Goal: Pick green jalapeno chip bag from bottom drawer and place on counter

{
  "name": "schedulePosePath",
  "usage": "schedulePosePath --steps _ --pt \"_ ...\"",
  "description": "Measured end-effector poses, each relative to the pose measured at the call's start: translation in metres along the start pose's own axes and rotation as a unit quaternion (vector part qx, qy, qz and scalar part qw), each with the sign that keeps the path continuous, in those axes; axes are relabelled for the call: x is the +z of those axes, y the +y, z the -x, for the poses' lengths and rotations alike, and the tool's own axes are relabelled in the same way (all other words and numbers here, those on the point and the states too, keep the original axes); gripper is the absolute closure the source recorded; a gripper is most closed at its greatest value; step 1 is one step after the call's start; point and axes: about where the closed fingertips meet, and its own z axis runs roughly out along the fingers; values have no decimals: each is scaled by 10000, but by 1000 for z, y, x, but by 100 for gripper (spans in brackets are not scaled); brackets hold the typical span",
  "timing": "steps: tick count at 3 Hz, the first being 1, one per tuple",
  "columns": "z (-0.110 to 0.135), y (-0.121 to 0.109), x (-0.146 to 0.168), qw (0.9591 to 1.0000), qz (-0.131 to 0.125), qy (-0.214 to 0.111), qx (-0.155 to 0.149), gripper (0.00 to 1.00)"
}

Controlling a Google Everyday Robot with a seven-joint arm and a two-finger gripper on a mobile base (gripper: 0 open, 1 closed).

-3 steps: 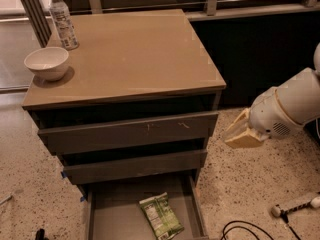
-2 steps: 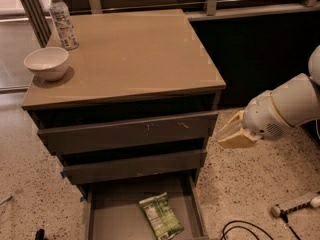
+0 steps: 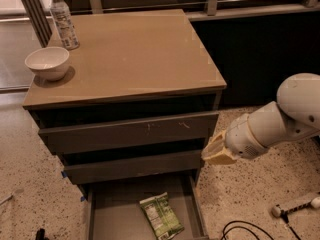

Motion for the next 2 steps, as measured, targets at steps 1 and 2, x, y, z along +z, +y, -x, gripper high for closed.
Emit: schedulePosePath --steps 1,2 --pt "-11 -11 91 9990 154 -183 -365 100" --pt "-27 -30 178 9984 322 -266 -381 100"
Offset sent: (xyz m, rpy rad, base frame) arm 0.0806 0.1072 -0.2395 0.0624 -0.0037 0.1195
